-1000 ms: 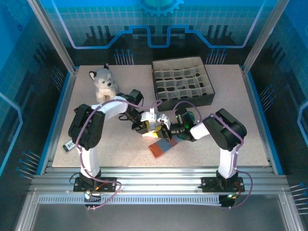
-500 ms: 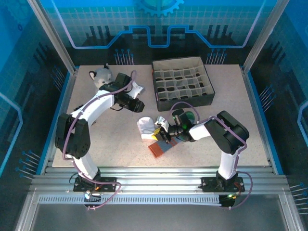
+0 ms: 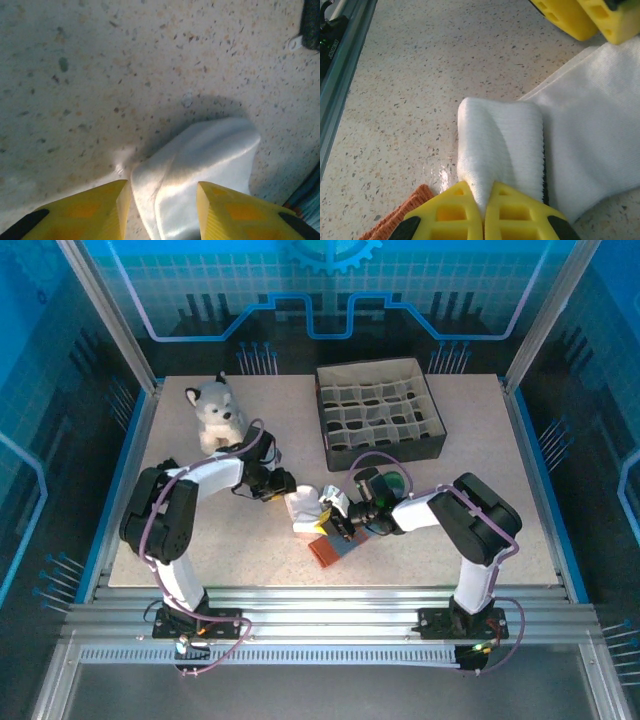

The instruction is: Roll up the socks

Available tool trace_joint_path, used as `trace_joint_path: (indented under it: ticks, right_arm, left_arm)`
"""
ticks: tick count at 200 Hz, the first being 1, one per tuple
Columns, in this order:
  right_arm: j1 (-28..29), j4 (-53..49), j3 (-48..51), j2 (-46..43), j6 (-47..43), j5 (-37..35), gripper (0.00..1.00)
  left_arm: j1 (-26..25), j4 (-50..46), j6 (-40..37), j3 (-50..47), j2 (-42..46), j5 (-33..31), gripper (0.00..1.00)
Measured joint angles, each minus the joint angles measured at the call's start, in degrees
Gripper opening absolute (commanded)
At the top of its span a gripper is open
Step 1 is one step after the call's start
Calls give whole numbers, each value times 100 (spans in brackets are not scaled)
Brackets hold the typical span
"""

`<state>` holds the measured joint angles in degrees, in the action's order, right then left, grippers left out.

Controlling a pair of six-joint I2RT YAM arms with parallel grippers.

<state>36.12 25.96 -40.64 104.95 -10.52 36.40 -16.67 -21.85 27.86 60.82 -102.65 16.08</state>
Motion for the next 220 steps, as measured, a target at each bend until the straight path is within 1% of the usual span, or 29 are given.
trace_joint_path:
  ticks: [55, 89, 118, 146, 179, 198, 220]
  right_arm:
    - [22, -284, -129, -7, -9, 4, 0]
    - [22, -378, -170, -7, -9, 31, 0]
    - [22, -822, -426, 26, -7, 160, 0]
    - [-2, -1311, -796, 190, 81, 363, 0]
    - [-144, -2079, -1392, 533, 278, 673, 0]
    - [-229, -2566, -1738, 713, 376, 774, 0]
    - [-282, -2929, -1943, 815, 522, 831, 0]
  left_arm:
    - [-42, 476, 275, 0, -313, 72, 35]
    - [-146, 807, 267, 0, -420, 208, 33]
    - [-197, 970, 127, 157, -599, 411, 33]
    - [-216, 870, -286, 531, -796, 457, 34]
    - [-179, 396, -1091, 1141, -831, 485, 37]
    - [-63, 214, -1655, 1440, -811, 549, 38]
    - [201, 9, -2236, 1488, -577, 590, 39]
